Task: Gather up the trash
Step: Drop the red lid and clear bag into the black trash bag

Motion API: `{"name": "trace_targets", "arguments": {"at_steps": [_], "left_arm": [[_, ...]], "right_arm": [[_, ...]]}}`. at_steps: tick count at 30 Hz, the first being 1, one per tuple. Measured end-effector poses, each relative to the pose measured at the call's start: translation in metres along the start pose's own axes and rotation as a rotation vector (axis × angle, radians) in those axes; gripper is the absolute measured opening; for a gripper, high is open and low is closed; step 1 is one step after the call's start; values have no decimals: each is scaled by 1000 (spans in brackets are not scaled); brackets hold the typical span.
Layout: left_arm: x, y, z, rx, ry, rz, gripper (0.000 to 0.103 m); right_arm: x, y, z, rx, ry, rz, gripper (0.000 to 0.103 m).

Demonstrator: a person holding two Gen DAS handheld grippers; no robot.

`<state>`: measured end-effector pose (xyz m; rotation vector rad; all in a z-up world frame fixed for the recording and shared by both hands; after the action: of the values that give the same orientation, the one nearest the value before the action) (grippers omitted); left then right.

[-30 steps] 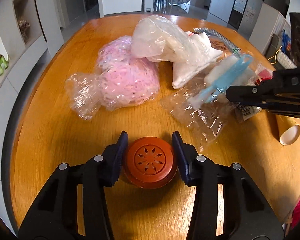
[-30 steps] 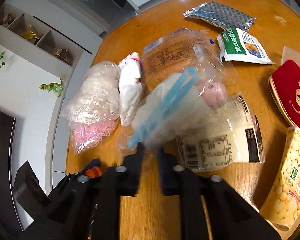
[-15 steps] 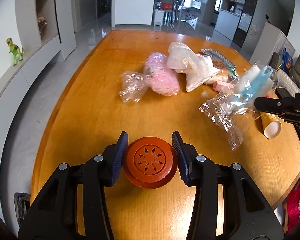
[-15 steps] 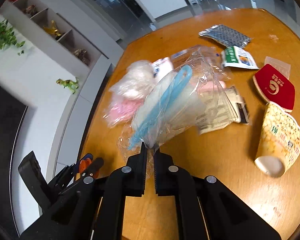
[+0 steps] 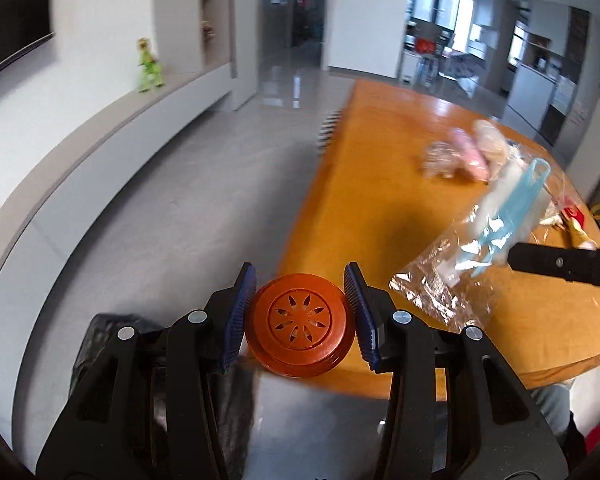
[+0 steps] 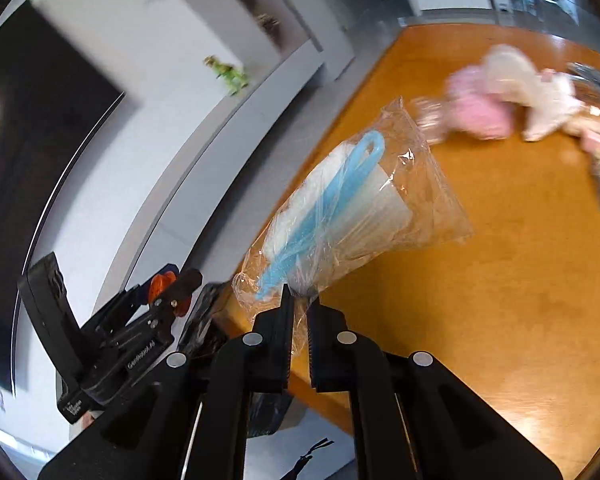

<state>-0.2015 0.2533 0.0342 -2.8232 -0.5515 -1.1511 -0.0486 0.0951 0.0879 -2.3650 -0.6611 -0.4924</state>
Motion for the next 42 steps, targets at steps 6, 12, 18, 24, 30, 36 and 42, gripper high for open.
{"name": "trace_targets", "arguments": {"at_steps": [6,12,18,24,30,36,42], "left_arm": [[-31,-90,-21,119,2,-158,45],[-65,-174,-36,234,-21,-320,45],[-96,-231,-57,334,-32,-440,46],[-112,-267,-81,475,7,-532,97],[-106,-262,-71,435,1,-554,97],[-90,-229,-70,380,5,-504,97],[-57,-167,-45,286,4,-399,97]], "right_arm": [[-22,-80,52,57,-107,-167,7],[-46,-151,108,105,-230,-317,8],[-67,-206,160,138,-355,-439,8],[-73,-223,182,88,-381,-518,54],[-73,-218,168,98,-358,-506,54],[-63,-195,144,110,-307,-450,54],[-42,-136,95,52,-218,-373,54]]}}
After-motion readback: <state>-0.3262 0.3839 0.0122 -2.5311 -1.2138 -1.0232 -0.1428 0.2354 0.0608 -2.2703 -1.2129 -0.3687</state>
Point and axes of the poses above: each gripper's, at about its wrist camera, not at the fingertips, and z roughly the way its jaws point, y to its right, x to its top, the point moved 4 cm from there along z, roughly the way its jaws point, and after that the axes turned 4 degrees about -z, right-handed, at the moved point
